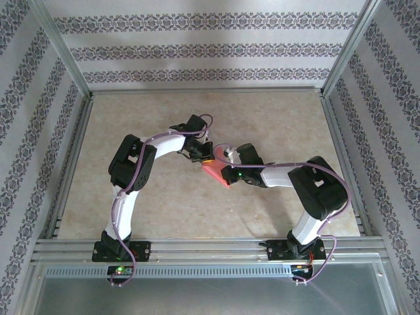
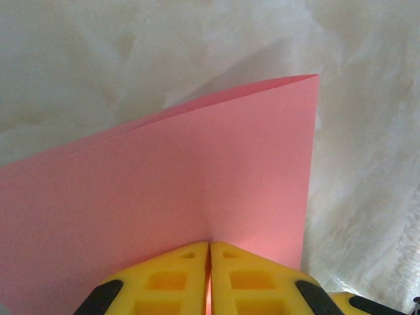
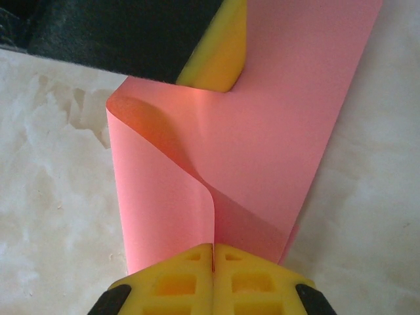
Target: Fold a paper plane with a square sheet of paper (fold left side to right side)
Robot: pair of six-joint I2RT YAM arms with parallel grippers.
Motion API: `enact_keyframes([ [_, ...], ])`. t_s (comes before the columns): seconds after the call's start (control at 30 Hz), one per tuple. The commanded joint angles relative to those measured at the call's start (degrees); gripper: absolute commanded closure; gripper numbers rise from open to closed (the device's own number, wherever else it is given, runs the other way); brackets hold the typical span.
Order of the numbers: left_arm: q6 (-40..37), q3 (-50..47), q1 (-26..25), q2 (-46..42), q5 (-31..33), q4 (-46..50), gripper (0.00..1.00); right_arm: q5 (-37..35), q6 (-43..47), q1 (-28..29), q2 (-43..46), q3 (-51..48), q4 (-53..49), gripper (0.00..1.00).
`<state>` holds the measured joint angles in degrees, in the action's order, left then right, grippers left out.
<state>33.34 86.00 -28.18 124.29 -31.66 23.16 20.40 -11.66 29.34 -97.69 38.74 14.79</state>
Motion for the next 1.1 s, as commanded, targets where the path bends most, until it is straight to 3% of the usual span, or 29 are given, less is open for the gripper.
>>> enact_keyframes([
  [0.0,-1.15,-1.23,-1.48,1.83,2.57,2.68,0.90,-0.37,1.03,-0.69,-0.90,1.25,-0.28,1.00],
  [1.07,-1.31,0.43,-1.47,2.89,2.90,3.91,0.90,2.97,2.16,-1.14,-1.36,1.95,1.12,1.00],
])
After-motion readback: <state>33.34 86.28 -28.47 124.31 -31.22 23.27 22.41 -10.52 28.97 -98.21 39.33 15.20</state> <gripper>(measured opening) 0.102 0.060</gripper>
